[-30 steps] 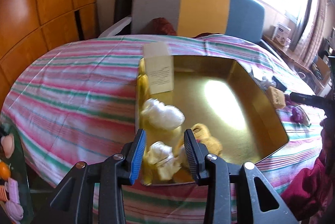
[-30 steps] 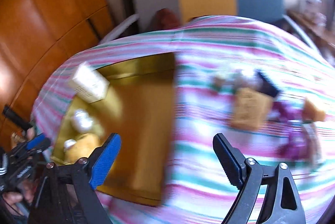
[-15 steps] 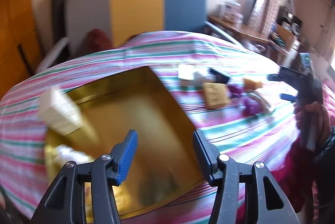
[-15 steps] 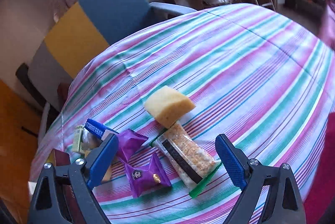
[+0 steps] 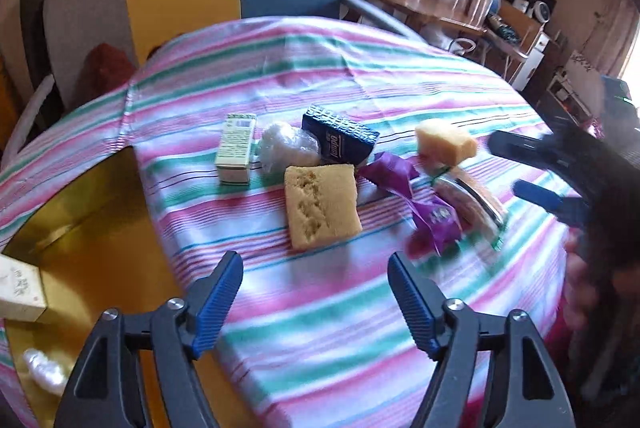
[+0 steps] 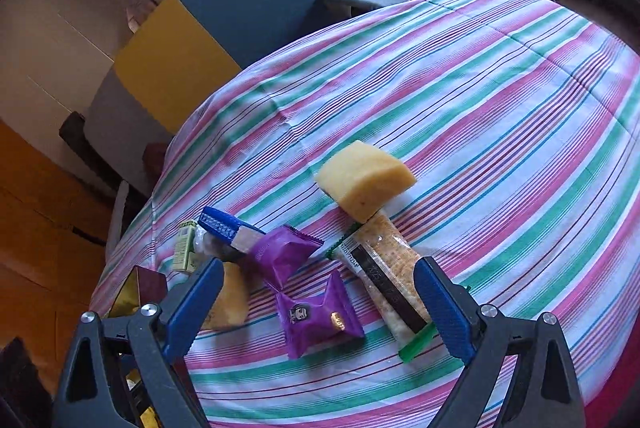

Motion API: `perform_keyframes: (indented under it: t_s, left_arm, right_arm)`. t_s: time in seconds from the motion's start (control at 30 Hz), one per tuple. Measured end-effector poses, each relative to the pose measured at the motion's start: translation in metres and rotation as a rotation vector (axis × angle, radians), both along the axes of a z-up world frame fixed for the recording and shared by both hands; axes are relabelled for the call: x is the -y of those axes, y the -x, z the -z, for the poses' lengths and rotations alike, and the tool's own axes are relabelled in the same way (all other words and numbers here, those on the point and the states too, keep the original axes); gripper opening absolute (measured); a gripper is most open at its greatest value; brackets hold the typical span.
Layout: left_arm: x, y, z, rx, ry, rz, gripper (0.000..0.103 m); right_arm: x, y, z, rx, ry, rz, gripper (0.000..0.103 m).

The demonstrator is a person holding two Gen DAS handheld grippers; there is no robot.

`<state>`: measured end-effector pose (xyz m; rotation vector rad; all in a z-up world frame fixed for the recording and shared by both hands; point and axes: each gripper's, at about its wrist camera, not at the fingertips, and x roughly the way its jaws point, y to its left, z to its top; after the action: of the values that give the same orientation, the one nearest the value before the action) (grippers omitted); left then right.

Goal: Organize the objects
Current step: 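Move the left gripper to the yellow sponge and grasp it, then carry the yellow sponge toward the gold tray with the left gripper while the right gripper grasps a purple packet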

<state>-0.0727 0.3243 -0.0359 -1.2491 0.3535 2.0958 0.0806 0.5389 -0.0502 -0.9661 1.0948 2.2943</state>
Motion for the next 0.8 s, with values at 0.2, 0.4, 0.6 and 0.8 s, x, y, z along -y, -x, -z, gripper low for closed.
perform_keyframes:
  t_s: [0.2,0.4,0.6,0.8]
  left_arm:
    - [-0.035,0.026,0.034,0.059,0.057,-0.02,0.083]
    - [-0.049,0.055,0.067,0.157,0.048,-0.096,0.055]
    - [-0.031,0.009,0.05,0.087,-0.001,-0.008,0.054]
    - [-0.004,-0.051,0.037,0.022,-0.014,0.095,0.054]
  right_arm:
    - [-0.002,0.001,-0.001,-0.029,0.022,0.0,0.098]
    - [-0.001,0.005,-0.001,-0.029,0.021,-0.008,0.099]
    - [-0.008,-0.004,-0.004,-0.033,-0.008,0.057,0.095]
    - [-0.016,-0.008,0.001,-0.032,0.037,0.087,0.087]
